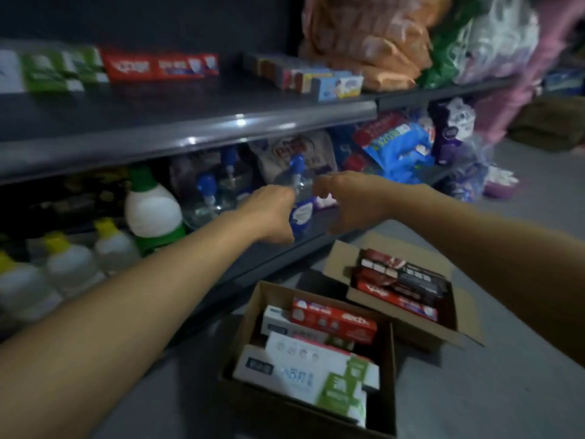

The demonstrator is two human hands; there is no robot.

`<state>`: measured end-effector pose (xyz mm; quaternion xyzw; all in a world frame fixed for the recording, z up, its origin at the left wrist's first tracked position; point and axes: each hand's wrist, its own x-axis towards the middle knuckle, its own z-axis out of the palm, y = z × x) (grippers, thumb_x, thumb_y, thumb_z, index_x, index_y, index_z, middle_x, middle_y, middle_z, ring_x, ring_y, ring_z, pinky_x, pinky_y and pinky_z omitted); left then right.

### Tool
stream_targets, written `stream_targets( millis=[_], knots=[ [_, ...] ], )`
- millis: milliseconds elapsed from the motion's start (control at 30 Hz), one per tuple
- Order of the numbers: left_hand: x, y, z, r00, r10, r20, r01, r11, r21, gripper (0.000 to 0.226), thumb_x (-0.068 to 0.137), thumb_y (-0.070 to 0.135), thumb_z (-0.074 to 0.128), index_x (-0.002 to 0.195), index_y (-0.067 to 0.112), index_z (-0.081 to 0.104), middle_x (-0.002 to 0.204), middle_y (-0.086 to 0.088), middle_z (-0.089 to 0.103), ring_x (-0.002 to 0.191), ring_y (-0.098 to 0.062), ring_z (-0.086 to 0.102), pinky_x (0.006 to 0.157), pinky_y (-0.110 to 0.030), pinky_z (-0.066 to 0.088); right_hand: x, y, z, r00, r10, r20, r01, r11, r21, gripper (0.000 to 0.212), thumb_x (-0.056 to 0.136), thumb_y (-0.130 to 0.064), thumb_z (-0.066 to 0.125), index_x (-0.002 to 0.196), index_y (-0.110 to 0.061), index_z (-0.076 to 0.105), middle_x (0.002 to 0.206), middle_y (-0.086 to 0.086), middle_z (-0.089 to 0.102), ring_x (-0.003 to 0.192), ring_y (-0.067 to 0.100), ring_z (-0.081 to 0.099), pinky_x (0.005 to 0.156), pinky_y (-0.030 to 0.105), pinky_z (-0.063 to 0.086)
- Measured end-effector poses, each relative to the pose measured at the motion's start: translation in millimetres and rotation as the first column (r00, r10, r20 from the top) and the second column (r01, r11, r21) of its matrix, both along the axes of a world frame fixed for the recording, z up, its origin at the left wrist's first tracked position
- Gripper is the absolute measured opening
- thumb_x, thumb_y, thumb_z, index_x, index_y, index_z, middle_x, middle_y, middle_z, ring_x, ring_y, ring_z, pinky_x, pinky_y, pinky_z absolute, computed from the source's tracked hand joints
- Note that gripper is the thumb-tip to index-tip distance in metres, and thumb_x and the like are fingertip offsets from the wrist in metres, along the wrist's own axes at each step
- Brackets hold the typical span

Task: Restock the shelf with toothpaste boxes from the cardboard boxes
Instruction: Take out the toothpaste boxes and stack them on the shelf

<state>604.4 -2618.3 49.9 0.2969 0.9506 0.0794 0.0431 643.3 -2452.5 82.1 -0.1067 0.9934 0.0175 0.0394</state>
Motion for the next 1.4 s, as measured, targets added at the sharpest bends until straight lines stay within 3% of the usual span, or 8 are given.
stream_targets(
  millis=[133, 300, 467, 667, 767, 933, 1133, 1400],
  knots=[
    [10.5, 33.1, -56.6, 0.991, -0.036, 0.131, 0.043, 0.998, -0.054, 0.049, 0.068, 0.027, 0.080, 0.107, 0.016, 0.053, 0.106, -0.003, 0.055, 0.094, -0.024, 0.056, 0.074, -0.038, 0.052, 17.4, 31.7, -54.7, 0.996, -0.019, 0.083, 0.020, 1.000, -0.011, 0.072, 0.072, -0.036, 0.078, 0.132, -0.018, 0.043, 0.131, 0.001, 0.051, 0.118, 0.023, 0.051, 0.091, 0.032, 0.045],
    [29.4, 52.7, -120.4, 0.966, -0.068, 0.248, 0.096, 0.990, -0.101, 0.058, 0.068, 0.032, 0.081, 0.116, 0.018, 0.052, 0.116, -0.001, 0.056, 0.103, -0.022, 0.056, 0.086, -0.041, 0.052, 34.7, 51.8, -117.5, 0.981, -0.060, 0.186, 0.062, 0.998, 0.000, 0.071, 0.071, -0.039, 0.077, 0.131, -0.022, 0.043, 0.128, 0.000, 0.052, 0.111, 0.021, 0.053, 0.088, 0.032, 0.047],
    [37.3, 56.8, -160.7, 0.953, -0.079, 0.291, 0.110, 0.990, -0.089, 0.037, 0.075, 0.027, 0.076, 0.101, 0.020, 0.051, 0.103, 0.001, 0.053, 0.092, -0.015, 0.052, 0.073, -0.031, 0.044, 47.0, 64.9, -161.5, 0.970, -0.021, 0.242, 0.035, 0.998, -0.057, 0.067, 0.075, -0.036, 0.076, 0.132, -0.020, 0.044, 0.127, 0.001, 0.053, 0.113, 0.020, 0.052, 0.089, 0.032, 0.048],
    [33.1, 56.5, -194.5, 0.932, -0.047, 0.359, 0.071, 0.996, -0.055, 0.045, 0.074, 0.025, 0.079, 0.112, 0.021, 0.056, 0.108, 0.001, 0.060, 0.097, -0.016, 0.060, 0.088, -0.037, 0.053, 49.3, 78.6, -202.0, 0.961, -0.010, 0.276, 0.036, 0.995, -0.088, 0.052, 0.078, -0.038, 0.073, 0.121, -0.021, 0.050, 0.112, 0.000, 0.057, 0.100, 0.018, 0.058, 0.084, 0.034, 0.052],
    [32.1, 56.1, -206.9, 0.932, -0.043, 0.359, 0.060, 0.998, -0.034, 0.050, 0.073, 0.025, 0.080, 0.117, 0.022, 0.057, 0.110, 0.001, 0.062, 0.099, -0.015, 0.061, 0.090, -0.038, 0.053, 50.5, 81.0, -218.9, 0.953, -0.016, 0.301, 0.048, 0.994, -0.099, 0.046, 0.078, -0.042, 0.073, 0.115, -0.025, 0.051, 0.106, -0.005, 0.057, 0.095, 0.014, 0.058, 0.075, 0.026, 0.047],
    [26.0, 60.3, -218.8, 0.948, -0.032, 0.317, 0.042, 0.999, -0.023, 0.047, 0.074, 0.020, 0.079, 0.114, 0.020, 0.055, 0.111, 0.000, 0.056, 0.097, -0.016, 0.058, 0.087, -0.037, 0.053, 50.3, 84.3, -234.5, 0.939, -0.047, 0.341, 0.085, 0.992, -0.097, 0.061, 0.075, -0.041, 0.076, 0.127, -0.024, 0.048, 0.120, -0.003, 0.054, 0.103, 0.016, 0.056, 0.085, 0.029, 0.048],
    [21.6, 62.8, -234.5, 0.945, -0.017, 0.327, 0.037, 0.998, -0.054, 0.047, 0.076, 0.022, 0.078, 0.117, 0.026, 0.057, 0.111, 0.002, 0.061, 0.098, -0.016, 0.060, 0.089, -0.039, 0.053, 49.0, 84.7, -240.7, 0.937, -0.057, 0.346, 0.079, 0.996, -0.052, 0.057, 0.079, -0.044, 0.072, 0.127, -0.025, 0.050, 0.116, -0.002, 0.058, 0.099, 0.014, 0.057, 0.087, 0.030, 0.049],
    [19.8, 69.8, -242.1, 0.988, -0.092, 0.124, 0.112, 0.978, -0.173, 0.055, 0.076, 0.027, 0.078, 0.125, 0.018, 0.056, 0.122, -0.003, 0.050, 0.117, -0.021, 0.047, 0.098, -0.036, 0.044, 48.1, 78.9, -248.0, 0.947, -0.055, 0.317, 0.065, 0.998, -0.023, 0.050, 0.085, -0.042, 0.067, 0.128, -0.022, 0.050, 0.112, 0.000, 0.062, 0.096, 0.015, 0.060, 0.083, 0.027, 0.049]
  ],
)
